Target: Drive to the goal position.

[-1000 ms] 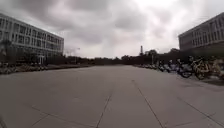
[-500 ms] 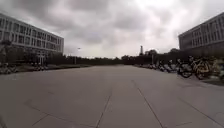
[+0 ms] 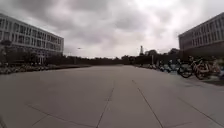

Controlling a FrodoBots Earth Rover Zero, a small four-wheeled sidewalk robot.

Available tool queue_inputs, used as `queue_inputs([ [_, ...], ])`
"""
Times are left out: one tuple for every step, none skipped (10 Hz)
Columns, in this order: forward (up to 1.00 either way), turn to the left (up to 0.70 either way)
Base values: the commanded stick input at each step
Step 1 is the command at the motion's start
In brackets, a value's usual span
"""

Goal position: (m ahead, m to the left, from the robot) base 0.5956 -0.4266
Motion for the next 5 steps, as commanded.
queue_inputs([
  [0.05,0.0],
  [0.05,0.0],
  [0.05,0.0],
  [0.05,0.0],
  [0.05,0.0],
])
